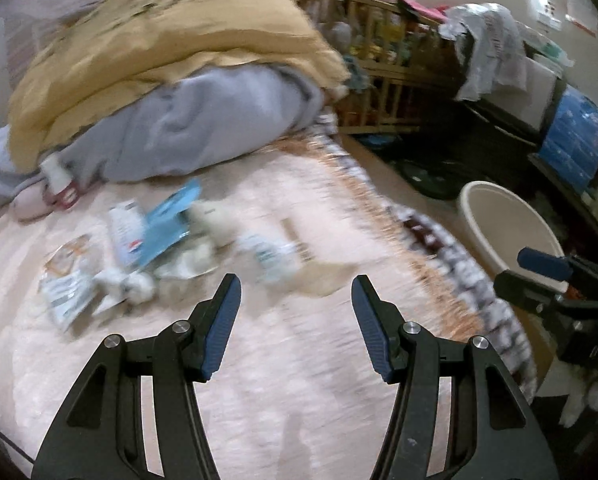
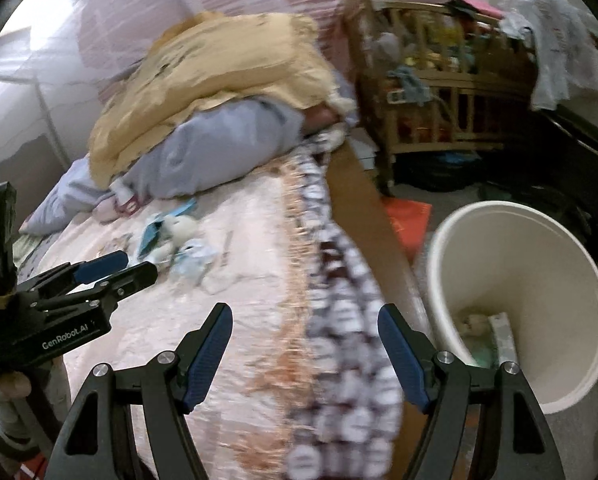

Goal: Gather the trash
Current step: 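Move both open grippers back over the items on the bed, then grasp the white-orange snack bag with the left gripper while the right grasps the clear plastic wrapper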

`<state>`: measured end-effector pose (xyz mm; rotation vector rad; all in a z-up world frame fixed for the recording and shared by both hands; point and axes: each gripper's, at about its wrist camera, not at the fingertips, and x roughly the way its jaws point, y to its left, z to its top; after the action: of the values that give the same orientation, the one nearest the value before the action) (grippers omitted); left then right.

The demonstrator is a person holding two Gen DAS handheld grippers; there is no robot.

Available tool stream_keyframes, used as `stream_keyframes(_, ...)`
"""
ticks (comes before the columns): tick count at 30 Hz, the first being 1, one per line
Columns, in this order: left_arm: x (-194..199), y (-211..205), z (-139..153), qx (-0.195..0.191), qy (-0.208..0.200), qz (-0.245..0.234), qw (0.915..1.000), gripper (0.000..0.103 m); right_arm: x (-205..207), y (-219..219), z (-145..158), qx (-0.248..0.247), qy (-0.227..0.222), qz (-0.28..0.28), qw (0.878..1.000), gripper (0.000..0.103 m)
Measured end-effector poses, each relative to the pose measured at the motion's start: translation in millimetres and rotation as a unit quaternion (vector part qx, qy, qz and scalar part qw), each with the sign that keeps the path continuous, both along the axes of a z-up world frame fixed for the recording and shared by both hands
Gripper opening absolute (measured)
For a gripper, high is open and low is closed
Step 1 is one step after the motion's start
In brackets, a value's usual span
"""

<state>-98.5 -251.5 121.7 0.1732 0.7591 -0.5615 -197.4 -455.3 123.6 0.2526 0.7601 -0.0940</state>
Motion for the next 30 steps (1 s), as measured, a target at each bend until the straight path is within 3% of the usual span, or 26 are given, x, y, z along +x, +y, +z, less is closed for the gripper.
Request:
stream_keyframes(16, 42.0, 145.1, -18.3, -0.007, 0.034, 0.127, 0.9913, 0.056, 76.9, 80.0, -23.1, -0.004, 0.034, 0.106, 0.994, 0.073)
stream_keyframes(22, 71.3, 192.5, -30.9, -0.047, 0.072, 0.178, 0.9802, 0.057, 119.6, 93.7, -38.3, -0.001, 0.053, 0.13, 0.99, 0.073)
stream_keyframes(25, 92.5, 208.3, -36.8, -0.071, 0.089, 0.199, 0.9735, 0.062, 141.2, 98.6, -46.2, -0.003, 0.062, 0.139, 0.988, 0.073)
stream_keyframes(30, 134.4, 226.0, -58.6, -0.096, 0.122, 0.24, 0.9582, 0.066, 171.6, 102.7, -57.4, -0.004, 0.076, 0.151, 0.986, 0.073)
